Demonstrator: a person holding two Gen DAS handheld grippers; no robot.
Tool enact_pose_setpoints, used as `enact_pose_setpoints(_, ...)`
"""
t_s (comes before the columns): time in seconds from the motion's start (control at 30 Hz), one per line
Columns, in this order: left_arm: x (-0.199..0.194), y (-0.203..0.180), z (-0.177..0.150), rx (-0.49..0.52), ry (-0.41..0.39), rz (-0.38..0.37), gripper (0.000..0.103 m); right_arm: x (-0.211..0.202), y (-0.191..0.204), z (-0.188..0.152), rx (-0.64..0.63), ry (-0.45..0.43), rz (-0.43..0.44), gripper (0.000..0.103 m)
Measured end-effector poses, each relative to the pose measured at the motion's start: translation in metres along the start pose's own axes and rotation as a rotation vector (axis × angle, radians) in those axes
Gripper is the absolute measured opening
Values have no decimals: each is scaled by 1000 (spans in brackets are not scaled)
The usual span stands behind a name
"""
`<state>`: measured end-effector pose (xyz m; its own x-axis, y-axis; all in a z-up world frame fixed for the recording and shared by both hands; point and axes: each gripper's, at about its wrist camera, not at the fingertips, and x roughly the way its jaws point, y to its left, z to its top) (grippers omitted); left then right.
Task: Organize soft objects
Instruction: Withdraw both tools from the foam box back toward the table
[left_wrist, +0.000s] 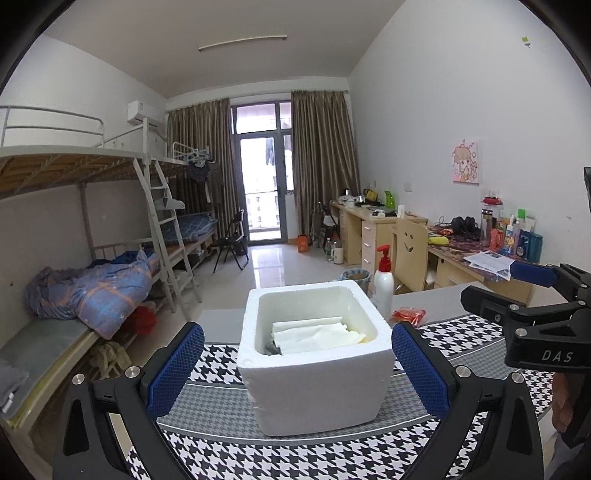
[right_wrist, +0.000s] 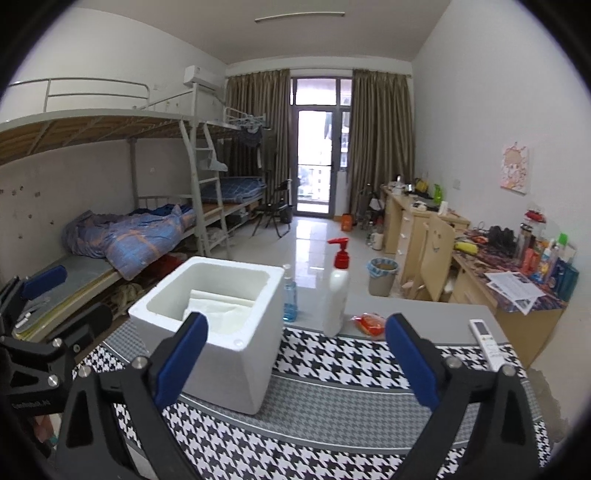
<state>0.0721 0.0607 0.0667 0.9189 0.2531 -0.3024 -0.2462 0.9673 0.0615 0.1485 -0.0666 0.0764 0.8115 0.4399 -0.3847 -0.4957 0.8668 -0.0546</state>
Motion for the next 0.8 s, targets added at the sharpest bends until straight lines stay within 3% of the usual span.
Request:
enact_pose_setpoints(0.2, -5, -5, 1, 5, -14, 0, 102, -7, 2, -3, -20, -4, -79, 98)
enact_pose_setpoints(0.8, -29, -15, -13, -13, -63, -13, 102, -35, -4, -22, 23, -51, -56, 98)
